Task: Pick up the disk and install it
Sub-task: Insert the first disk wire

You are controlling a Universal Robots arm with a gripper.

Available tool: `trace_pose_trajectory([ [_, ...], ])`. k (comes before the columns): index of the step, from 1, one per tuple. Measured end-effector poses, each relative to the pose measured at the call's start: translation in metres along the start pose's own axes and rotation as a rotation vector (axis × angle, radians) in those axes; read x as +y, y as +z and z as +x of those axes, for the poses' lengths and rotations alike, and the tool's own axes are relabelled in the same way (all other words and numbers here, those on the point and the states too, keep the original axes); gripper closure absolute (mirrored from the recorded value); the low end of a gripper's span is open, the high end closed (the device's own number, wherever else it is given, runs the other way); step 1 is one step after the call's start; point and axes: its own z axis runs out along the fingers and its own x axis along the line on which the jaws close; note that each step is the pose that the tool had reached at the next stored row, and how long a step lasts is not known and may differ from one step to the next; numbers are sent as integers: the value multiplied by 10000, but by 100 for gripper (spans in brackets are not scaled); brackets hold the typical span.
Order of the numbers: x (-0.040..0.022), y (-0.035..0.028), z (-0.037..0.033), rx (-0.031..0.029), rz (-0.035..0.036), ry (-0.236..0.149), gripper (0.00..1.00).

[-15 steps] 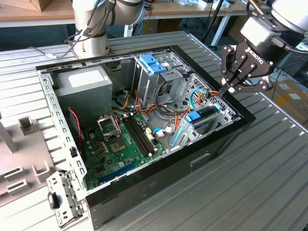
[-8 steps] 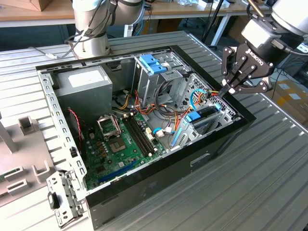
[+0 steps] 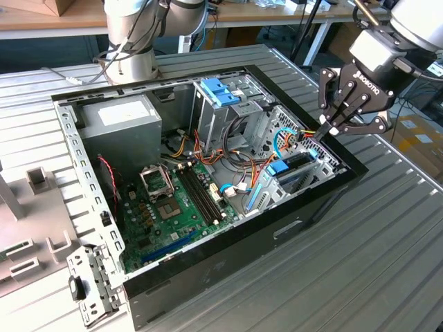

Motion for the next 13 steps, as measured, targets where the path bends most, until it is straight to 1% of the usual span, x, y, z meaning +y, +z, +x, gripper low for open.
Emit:
trace_pose_trajectory([
  [2, 0, 2, -1, 17, 268, -28, 89],
  [3, 0, 2, 0, 29, 431, -46, 89],
  [4, 1, 3, 0, 38, 572, -61, 89],
  [5, 0, 2, 0, 52, 761, -82, 89],
  [6, 1, 4, 0, 59, 887, -95, 89],
  [7, 1, 4, 1, 64, 955, -104, 89],
  [8, 1, 4, 1, 68, 1003, -109, 89],
  [13, 1, 3, 0, 79, 1155, -129, 89],
])
